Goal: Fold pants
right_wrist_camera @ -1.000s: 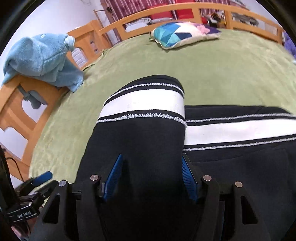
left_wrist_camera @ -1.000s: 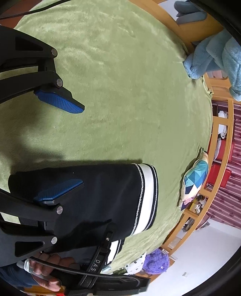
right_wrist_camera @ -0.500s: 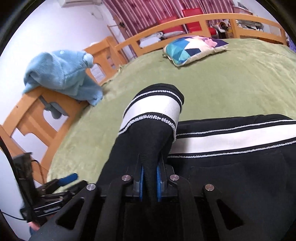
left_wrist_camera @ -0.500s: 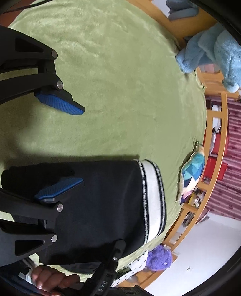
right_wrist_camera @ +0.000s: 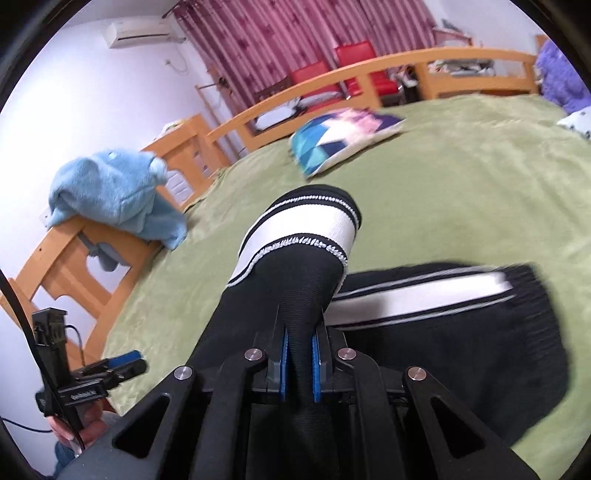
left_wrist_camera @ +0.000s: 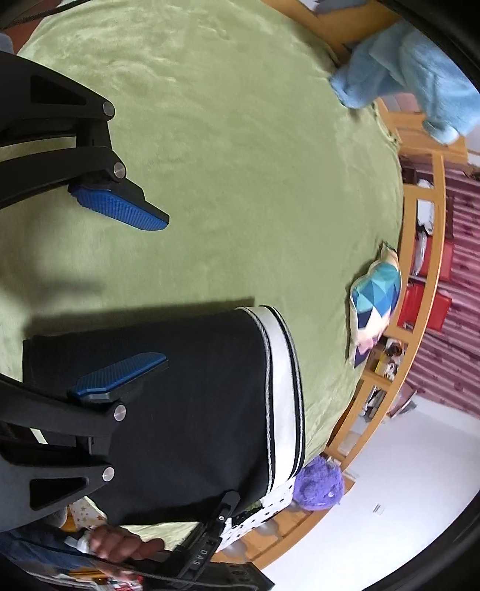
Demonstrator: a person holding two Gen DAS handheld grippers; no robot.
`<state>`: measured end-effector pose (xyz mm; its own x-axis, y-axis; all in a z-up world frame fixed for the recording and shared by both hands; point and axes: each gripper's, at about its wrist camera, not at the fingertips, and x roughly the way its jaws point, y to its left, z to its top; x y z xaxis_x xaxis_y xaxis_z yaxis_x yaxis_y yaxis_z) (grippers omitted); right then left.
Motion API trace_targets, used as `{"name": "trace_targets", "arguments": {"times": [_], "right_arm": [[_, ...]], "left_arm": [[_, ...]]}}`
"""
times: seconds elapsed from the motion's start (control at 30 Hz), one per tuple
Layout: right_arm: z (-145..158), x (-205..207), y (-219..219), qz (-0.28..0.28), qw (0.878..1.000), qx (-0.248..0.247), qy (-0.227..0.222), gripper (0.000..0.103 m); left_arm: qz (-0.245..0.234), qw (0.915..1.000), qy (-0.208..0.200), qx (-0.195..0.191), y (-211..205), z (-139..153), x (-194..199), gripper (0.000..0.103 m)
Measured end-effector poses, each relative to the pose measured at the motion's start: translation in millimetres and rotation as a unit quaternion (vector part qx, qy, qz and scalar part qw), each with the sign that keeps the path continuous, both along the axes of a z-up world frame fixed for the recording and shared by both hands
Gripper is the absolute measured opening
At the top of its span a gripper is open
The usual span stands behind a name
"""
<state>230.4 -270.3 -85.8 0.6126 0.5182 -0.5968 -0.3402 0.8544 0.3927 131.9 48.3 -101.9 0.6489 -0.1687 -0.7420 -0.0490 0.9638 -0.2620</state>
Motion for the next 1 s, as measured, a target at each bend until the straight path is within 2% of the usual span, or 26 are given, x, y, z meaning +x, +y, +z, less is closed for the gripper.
{"name": "trace_targets", "arguments": {"times": [0.1,0.27,0.37,0.43,0.47,0.53,0.67,0.73,0.8,0.87,0.93,1.0], "right_arm": [[6.7,10.5,-35.2,-0.021,0.999,-0.035,-0.003,0.010],[-0.4,35.7,-93.9,-0.055,0.997,-0.058,0.011,0.010],[-26.8,55.3,-125.2,-0.082,0.993,-0.068,0.044,0.010],[-46.8,60.8,-140.5,-0.085,0.993,-0.059,0.064,0.011],[-54.9,61.9,-144.9,-0.088,0.992,-0.055,0.073,0.014],[-64.5,59.4,-149.9,-0.095,0.990,-0.064,0.082,0.025],[-48.9,29.2,-153.8,-0.107,0.990,-0.079,0.039,0.026],[-44.1,9.5,-148.1,-0.090,0.991,-0.102,0.018,0.030],[-51.5,-6.7,-141.8,-0.071,0.988,-0.137,0.015,0.036],[-64.3,-13.2,-139.0,-0.059,0.985,-0.161,0.026,0.037],[-76.5,-15.9,-139.1,-0.053,0.981,-0.181,0.036,0.039],[-72.9,-16.0,-147.7,-0.053,0.984,-0.165,0.042,0.040]], "left_arm": [[-0.013,0.9999,-0.001,-0.004,-17.8,6.0,7.5,0.066],[-0.040,0.9979,0.019,-0.048,-45.8,-1.3,23.7,0.066],[-0.054,0.9966,0.033,-0.053,-67.4,-9.9,29.5,0.066],[-0.066,0.9957,0.041,-0.050,-82.8,-15.6,34.0,0.067],[-0.068,0.9956,0.043,-0.048,-87.9,-17.6,35.0,0.067],[-0.074,0.9946,0.057,-0.045,-100.6,-25.8,39.4,0.067],[-0.081,0.9925,0.080,-0.045,-115.9,-43.5,36.8,0.067],[-0.092,0.9898,0.100,-0.043,-125.9,-59.8,29.7,0.068],[-0.101,0.9870,0.115,-0.048,-132.3,-72.9,21.9,0.068],[-0.121,0.9826,0.132,-0.049,-140.8,-82.7,14.7,0.069],[-0.123,0.9840,0.123,-0.037,-143.9,-78.1,10.3,0.069],[-0.121,0.9871,0.100,-0.033,-141.9,-64.5,9.6,0.068]]}}
